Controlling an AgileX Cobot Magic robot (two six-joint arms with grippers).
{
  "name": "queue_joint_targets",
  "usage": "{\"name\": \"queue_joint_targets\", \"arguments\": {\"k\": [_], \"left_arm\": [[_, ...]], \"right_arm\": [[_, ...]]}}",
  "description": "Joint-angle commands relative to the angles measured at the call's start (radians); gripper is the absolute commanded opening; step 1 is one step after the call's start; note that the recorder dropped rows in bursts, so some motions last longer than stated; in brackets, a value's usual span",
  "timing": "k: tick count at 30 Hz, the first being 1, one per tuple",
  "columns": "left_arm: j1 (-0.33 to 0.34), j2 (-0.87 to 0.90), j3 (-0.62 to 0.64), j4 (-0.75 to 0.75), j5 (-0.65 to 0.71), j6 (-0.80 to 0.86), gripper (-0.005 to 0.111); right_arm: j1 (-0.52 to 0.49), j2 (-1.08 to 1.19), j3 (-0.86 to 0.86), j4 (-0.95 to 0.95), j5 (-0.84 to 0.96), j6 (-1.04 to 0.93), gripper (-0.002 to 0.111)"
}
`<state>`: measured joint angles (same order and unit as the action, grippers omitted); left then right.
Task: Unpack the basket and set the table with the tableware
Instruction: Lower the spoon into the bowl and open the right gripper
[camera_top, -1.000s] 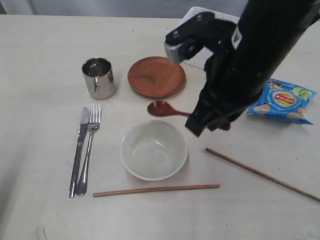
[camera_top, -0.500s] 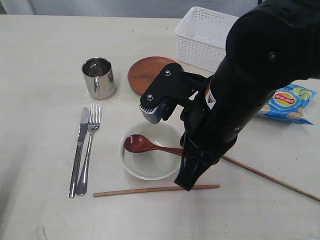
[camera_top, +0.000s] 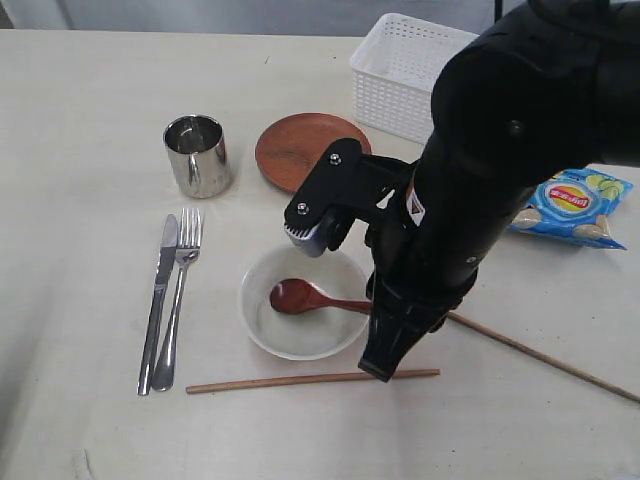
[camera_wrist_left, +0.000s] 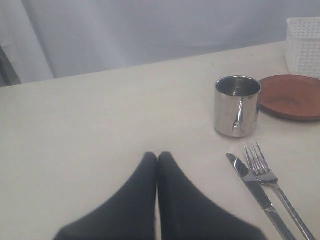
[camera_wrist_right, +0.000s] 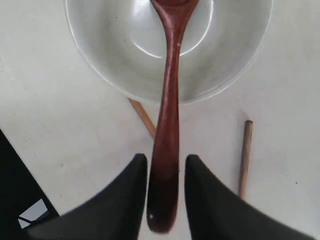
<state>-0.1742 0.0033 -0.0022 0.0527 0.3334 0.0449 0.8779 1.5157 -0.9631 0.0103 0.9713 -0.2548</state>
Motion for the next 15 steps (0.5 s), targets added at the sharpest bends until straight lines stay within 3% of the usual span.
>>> {"name": "queue_joint_targets", "arguments": {"k": [1,11,15], "left_arm": [[0.002,-0.003,0.002,-0.001,-0.004,0.000,0.000],[0.002,-0.003,0.002,-0.001,-0.004,0.000,0.000],[0.002,-0.003,0.002,-0.001,-0.004,0.000,0.000]], "right_arm": [[0.002,0.001,0.004,-0.027,0.021,0.021,0.046],[-0.003,-0.001,-0.024,-0.292,0.246,0.236,0.048],[-0.076,-0.015,0.018,-0.364,0.250,0.284,0.048]]}}
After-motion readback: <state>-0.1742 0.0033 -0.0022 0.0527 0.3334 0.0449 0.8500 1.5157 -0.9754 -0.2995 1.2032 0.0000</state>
